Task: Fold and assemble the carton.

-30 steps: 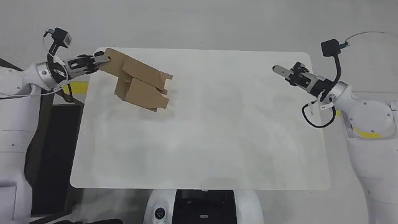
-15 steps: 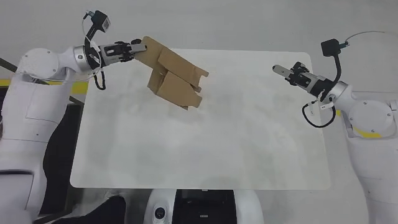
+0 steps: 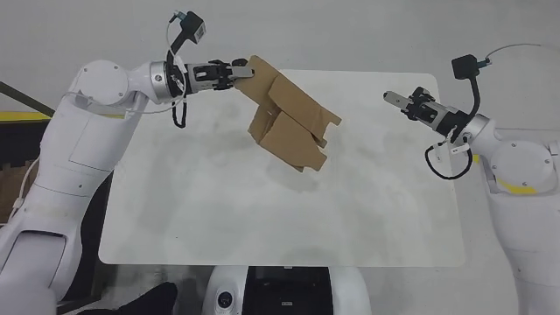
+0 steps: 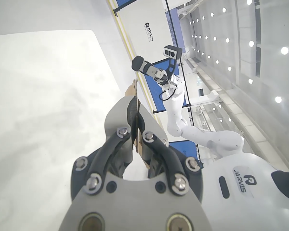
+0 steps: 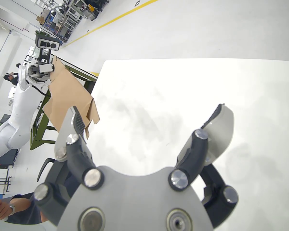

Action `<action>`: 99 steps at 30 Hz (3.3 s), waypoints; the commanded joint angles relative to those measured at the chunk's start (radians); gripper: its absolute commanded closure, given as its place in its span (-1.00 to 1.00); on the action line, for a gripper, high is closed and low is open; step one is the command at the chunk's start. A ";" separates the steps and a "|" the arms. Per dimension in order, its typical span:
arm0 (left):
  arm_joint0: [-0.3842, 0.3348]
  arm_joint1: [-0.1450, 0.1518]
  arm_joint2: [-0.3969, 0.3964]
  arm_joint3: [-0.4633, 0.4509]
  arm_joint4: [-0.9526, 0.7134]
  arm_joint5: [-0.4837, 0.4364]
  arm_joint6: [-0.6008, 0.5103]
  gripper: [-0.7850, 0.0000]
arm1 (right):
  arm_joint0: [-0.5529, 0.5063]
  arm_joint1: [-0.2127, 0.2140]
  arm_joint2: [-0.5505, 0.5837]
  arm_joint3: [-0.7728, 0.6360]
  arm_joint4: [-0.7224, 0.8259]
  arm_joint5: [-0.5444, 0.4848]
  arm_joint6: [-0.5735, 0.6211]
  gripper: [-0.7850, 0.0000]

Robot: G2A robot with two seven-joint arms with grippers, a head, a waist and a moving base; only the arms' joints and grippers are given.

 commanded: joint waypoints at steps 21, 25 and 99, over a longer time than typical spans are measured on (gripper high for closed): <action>-0.008 -0.006 0.013 0.003 0.000 0.014 0.010 1.00 | 0.000 0.000 0.000 0.000 0.000 0.000 0.000 -1.00; -0.008 -0.006 0.013 0.003 0.000 0.014 0.010 1.00 | 0.000 0.000 0.000 0.000 0.000 0.000 0.000 -1.00; -0.075 -0.084 0.103 0.179 -0.169 -0.003 -0.056 1.00 | 0.039 -0.036 -0.203 0.202 0.574 -0.157 0.174 -1.00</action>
